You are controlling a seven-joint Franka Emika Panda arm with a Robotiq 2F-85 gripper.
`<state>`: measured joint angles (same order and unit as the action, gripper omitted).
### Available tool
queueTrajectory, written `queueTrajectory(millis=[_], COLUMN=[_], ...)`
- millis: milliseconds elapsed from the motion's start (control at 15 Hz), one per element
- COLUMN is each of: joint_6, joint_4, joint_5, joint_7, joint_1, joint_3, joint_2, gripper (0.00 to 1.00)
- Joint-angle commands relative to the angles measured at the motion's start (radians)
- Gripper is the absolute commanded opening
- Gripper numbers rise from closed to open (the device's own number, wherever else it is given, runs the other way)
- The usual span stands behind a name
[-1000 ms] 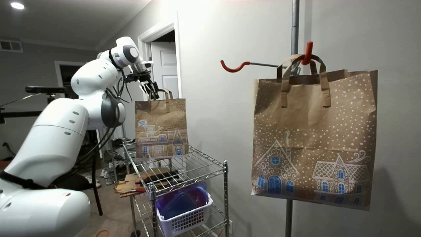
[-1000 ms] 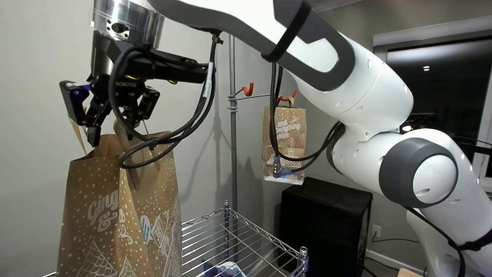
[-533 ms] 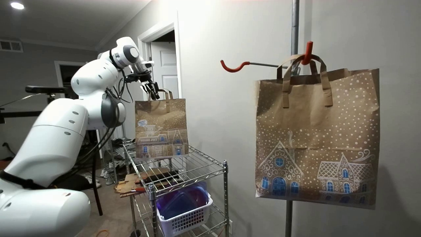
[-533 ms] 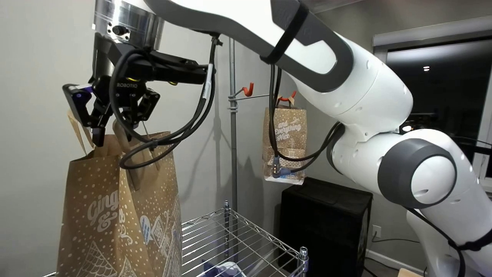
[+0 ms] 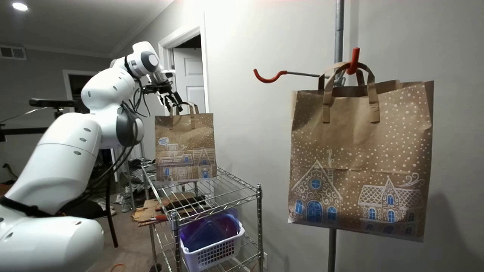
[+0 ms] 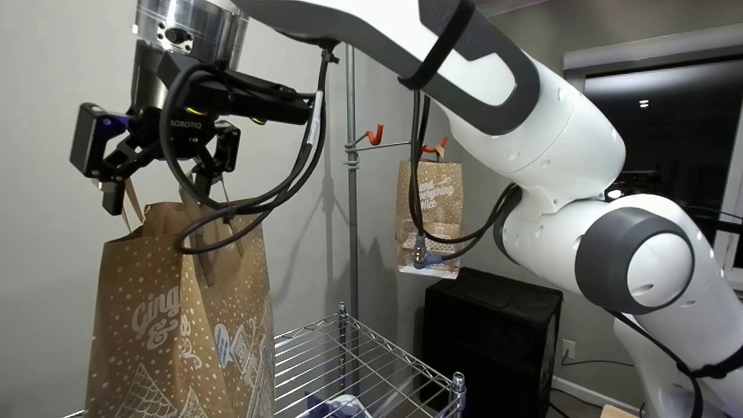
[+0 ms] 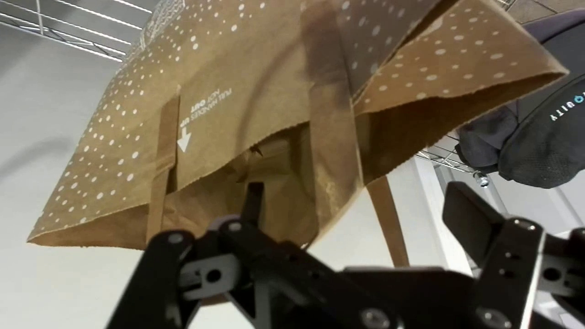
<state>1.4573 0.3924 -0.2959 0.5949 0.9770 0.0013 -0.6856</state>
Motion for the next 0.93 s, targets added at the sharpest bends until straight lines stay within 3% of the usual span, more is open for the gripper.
queueTrajectory(millis=[0, 667, 733, 800, 867], joint_6=[0.033, 0.177, 0.179, 0.178, 0.174], joint_4=[0.007, 0.014, 0.014, 0.015, 0.015], joint_5=[0.039, -0.085, -0.112, -0.140, -0.162], joint_7=[0.004, 0.075, 0.086, 0.090, 0.095], joint_1=[-0.006, 0.029, 0.040, 0.051, 0.061], joint_3=[0.031, -0.067, -0.089, -0.110, -0.127], joint_2=[0.011, -0.066, -0.072, -0.077, -0.080], gripper=[1.00, 1.00, 0.98, 0.74, 0.73])
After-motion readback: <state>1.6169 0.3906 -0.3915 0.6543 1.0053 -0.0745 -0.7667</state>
